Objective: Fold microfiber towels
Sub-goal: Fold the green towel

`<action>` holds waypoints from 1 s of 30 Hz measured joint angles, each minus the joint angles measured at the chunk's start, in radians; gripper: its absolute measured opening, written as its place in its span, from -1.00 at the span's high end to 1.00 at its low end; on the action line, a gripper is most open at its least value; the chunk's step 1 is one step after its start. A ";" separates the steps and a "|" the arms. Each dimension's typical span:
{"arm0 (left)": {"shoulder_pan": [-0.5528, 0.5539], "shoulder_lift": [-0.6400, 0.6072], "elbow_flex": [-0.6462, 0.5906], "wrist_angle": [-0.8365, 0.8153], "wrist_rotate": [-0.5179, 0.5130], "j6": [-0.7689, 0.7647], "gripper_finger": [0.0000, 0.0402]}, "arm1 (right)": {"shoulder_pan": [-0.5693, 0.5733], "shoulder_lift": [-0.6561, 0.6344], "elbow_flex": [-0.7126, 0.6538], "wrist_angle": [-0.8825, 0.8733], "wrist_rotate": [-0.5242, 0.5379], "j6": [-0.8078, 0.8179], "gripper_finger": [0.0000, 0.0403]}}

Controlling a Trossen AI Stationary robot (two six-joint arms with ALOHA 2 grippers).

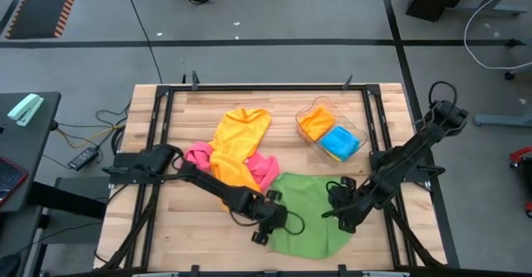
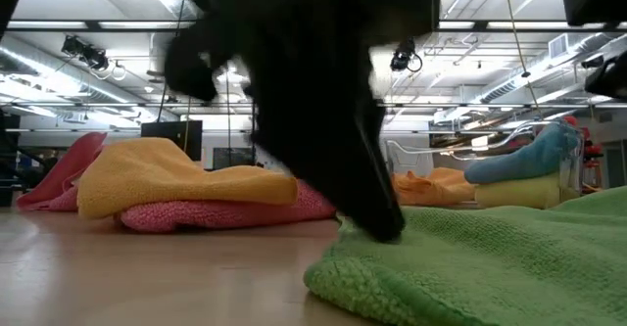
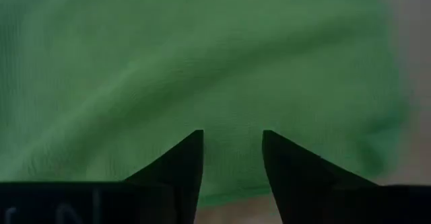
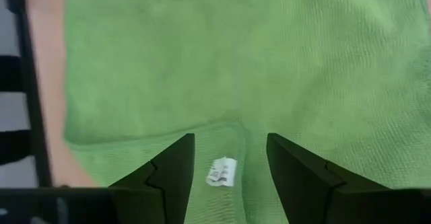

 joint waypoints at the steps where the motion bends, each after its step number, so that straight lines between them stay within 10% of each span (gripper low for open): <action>1: 0.011 0.012 0.000 0.008 0.006 -0.033 0.23 | 0.000 -0.009 0.006 -0.004 0.000 0.004 0.04; 18: -0.012 -0.008 0.005 -0.355 0.210 -0.189 0.17 | -0.001 -0.078 0.032 -0.147 -0.002 -0.056 0.04; 30: -0.018 -0.019 0.000 -0.361 0.221 -0.251 0.17 | -0.028 0.033 -0.156 0.066 0.024 -0.001 0.04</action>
